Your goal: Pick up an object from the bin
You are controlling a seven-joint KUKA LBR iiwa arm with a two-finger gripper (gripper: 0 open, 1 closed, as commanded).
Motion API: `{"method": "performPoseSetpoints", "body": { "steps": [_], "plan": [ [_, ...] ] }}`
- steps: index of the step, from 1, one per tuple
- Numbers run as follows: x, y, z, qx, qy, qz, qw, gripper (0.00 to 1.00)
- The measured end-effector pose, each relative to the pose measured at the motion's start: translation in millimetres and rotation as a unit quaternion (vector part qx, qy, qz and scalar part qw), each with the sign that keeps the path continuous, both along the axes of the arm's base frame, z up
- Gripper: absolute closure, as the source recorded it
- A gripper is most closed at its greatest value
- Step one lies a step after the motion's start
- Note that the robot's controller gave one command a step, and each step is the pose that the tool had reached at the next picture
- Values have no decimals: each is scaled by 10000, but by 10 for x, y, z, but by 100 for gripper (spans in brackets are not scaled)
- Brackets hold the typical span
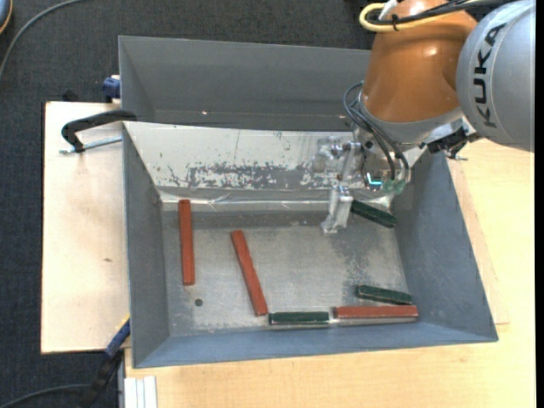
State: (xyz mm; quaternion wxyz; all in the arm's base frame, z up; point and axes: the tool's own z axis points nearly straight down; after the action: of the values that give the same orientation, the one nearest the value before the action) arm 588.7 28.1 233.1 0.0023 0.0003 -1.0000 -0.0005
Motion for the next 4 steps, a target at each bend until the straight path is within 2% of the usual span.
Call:
{"method": "performPoseSetpoints", "body": {
  "steps": [1,2,3,4],
  "plan": [
    [-484,-618,-1161,-6,13,264,9996,0],
    [-893,-841,-1650,4,6,619,9981,0],
    [-430,-1398,-1616,-21,-75,300,9995,0],
    [-804,-1562,-1571,-5,-18,-1318,9913,0]
  ]
}}
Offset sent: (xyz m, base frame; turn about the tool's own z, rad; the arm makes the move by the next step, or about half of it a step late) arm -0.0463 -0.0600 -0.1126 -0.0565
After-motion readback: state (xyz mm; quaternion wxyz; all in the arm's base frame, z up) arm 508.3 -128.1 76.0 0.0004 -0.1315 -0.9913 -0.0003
